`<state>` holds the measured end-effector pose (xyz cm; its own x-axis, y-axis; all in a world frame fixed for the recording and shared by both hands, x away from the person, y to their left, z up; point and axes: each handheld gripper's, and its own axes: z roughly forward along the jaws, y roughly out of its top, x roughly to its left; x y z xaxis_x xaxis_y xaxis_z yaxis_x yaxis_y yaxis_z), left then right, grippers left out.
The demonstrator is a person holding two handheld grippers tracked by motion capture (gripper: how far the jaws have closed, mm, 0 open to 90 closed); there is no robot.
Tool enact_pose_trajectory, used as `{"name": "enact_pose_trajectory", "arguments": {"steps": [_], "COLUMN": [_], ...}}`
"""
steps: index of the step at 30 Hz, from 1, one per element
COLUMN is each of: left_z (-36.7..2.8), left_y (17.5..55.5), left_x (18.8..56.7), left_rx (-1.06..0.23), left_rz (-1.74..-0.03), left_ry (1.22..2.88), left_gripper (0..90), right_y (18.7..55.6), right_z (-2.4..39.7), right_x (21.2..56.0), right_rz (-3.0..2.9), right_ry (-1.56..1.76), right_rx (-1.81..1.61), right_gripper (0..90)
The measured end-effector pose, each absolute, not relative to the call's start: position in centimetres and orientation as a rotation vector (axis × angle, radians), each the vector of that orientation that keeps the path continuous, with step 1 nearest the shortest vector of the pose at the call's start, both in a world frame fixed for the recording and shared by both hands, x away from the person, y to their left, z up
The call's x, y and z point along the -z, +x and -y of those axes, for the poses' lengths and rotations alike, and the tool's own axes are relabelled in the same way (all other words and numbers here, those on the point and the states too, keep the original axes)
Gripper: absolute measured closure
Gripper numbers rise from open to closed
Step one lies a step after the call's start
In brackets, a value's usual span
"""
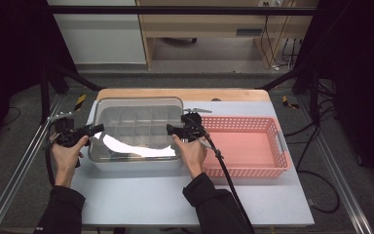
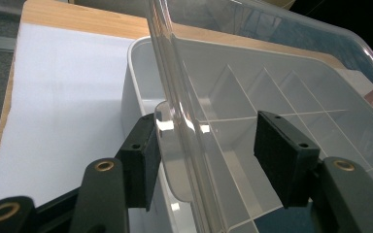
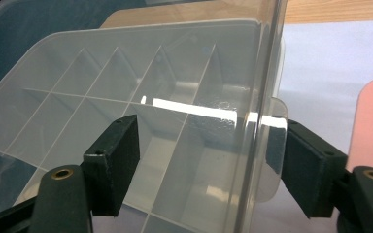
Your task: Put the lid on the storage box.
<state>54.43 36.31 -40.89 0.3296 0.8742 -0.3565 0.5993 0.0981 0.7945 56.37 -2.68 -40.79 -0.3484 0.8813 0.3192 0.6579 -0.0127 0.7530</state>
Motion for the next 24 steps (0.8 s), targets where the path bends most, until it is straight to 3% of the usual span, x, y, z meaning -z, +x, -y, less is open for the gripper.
{"name": "enact_pose_trajectory", "arguments": {"steps": [24], "left_z": [-36.26], "left_y": [54.77], "left_x": [41.30], "left_rx": [-0.340], "left_rz": [-1.381], "left_ry": [1.616], "left_gripper": [41.4], "right_y": [56.70], "right_z": [2.22], "right_x": [41.47], "right_rz": [-2.017], "right_ry": [1.660], "right_rx": [-1.273], "right_gripper": [24.5]}}
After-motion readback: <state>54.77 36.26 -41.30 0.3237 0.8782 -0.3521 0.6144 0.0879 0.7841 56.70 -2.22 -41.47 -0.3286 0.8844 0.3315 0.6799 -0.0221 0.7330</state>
